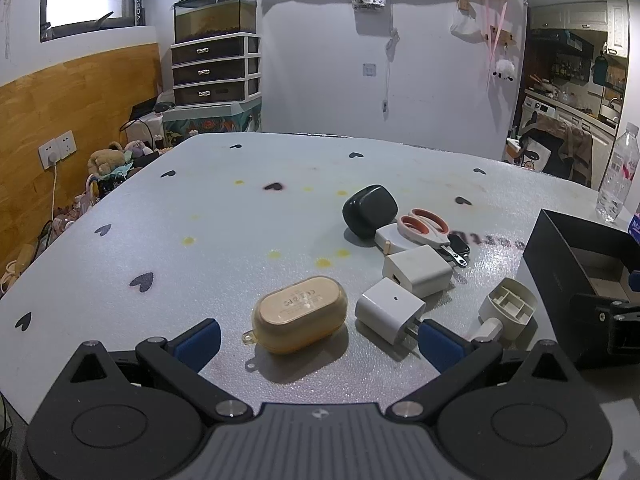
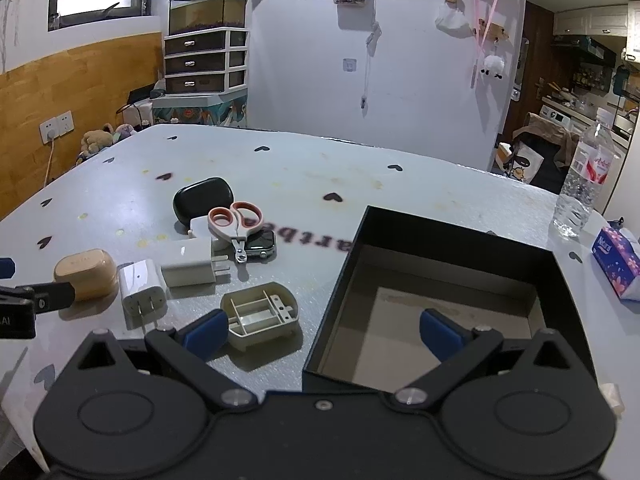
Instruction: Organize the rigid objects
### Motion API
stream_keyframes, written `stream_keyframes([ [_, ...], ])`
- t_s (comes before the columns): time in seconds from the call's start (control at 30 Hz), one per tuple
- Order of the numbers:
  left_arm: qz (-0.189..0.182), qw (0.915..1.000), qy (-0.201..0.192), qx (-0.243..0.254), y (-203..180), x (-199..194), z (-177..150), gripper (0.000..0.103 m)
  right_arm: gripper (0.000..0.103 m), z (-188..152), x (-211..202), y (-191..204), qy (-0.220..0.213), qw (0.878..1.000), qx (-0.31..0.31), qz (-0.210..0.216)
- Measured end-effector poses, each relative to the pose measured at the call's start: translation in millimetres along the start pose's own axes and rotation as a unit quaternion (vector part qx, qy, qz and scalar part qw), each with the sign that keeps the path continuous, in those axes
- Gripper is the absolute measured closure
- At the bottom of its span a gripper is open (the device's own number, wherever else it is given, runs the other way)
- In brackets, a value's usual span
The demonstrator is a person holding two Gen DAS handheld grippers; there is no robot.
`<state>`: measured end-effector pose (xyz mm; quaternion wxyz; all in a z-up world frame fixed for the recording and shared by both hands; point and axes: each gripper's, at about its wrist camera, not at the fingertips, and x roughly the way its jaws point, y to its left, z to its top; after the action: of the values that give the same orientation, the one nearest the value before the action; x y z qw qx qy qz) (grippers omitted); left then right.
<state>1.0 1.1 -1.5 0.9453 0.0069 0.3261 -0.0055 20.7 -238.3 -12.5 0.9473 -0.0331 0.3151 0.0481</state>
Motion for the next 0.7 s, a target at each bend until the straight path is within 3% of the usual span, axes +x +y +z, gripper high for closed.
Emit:
stream_keyframes([
  [0.7,0.0,1.0,0.002,0.0,-3.0,4.7,-2.8,0.0,0.0,-3.0,0.9,-2.3,0.004,1.0,0.002,-0.006],
])
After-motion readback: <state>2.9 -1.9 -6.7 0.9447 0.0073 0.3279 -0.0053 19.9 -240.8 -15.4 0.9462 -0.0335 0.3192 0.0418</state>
